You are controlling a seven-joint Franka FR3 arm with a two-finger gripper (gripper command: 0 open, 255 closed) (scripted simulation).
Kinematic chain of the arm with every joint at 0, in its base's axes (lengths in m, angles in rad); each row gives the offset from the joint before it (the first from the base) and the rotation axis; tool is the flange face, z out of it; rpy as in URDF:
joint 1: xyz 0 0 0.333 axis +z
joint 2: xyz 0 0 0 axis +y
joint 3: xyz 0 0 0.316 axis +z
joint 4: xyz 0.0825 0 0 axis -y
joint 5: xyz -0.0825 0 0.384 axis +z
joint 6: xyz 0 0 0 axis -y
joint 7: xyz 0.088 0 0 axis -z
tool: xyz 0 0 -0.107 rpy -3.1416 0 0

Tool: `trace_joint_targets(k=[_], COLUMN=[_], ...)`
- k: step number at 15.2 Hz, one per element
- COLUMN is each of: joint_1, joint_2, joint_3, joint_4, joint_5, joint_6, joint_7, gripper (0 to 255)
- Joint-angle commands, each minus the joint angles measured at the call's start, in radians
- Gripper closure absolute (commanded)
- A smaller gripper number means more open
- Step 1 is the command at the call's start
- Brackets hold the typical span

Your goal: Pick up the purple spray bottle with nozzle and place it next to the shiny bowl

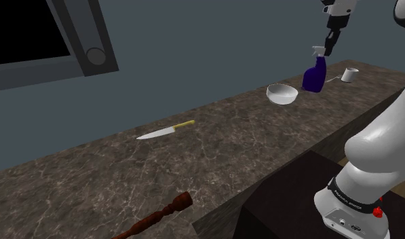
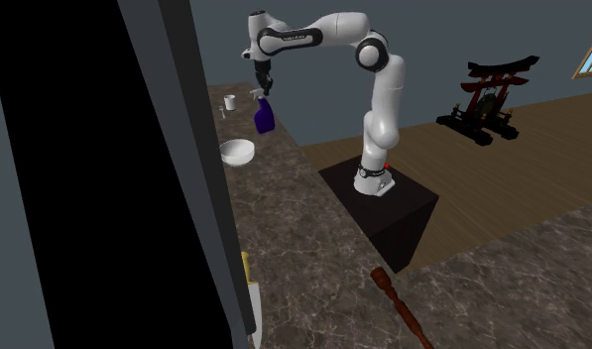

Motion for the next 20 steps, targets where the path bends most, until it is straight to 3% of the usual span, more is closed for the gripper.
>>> trace_joint_targets(k=[1, 3, 20], joint_1=[-0.028, -0.068, -0.065], joint_2=[0.049, 0.124, 0.123], joint_3=[-0.025, -0.051, -0.046], joint_4=[0.052, 0.138, -0.092], joint_5=[0.023, 0.061, 0.055], joint_6=[0.001, -0.009, 0.218], joint_7=[-0.057, -0.124, -0.099], gripper=[255, 255, 255])
